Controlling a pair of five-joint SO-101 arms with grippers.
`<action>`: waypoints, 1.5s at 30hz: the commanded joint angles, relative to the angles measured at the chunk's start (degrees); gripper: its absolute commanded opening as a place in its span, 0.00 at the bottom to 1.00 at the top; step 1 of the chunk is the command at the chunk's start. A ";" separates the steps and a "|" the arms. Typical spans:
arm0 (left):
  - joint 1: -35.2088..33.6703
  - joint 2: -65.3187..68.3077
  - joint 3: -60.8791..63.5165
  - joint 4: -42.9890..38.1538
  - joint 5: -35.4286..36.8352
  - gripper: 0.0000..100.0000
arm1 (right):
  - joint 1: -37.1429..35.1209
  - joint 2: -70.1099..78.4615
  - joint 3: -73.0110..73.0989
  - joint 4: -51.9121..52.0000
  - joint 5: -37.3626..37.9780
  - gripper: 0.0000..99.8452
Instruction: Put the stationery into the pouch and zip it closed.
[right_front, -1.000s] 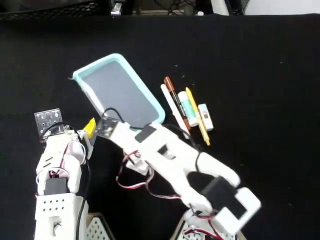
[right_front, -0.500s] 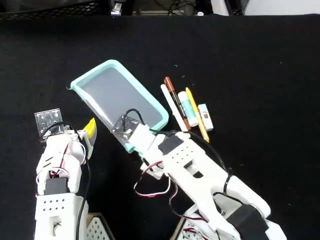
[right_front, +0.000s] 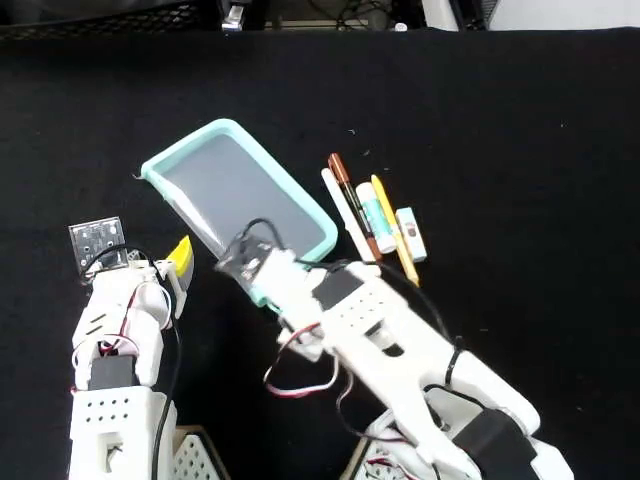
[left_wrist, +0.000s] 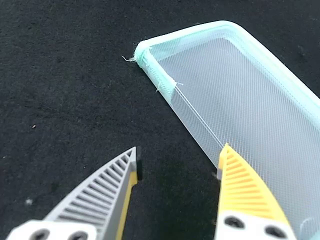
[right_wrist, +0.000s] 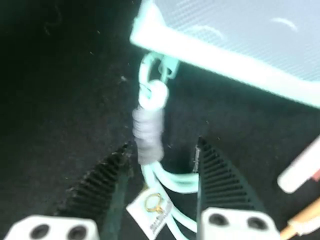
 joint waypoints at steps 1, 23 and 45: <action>0.57 -0.18 -0.40 -1.41 0.00 0.27 | -4.84 -1.10 -2.68 0.00 -0.70 0.18; 0.57 -0.18 -0.40 -1.14 0.00 0.27 | 0.44 4.88 0.22 -12.04 -0.62 0.18; 1.45 0.35 -0.75 -1.05 -0.09 0.27 | 0.79 18.24 -8.22 -4.22 -0.26 0.01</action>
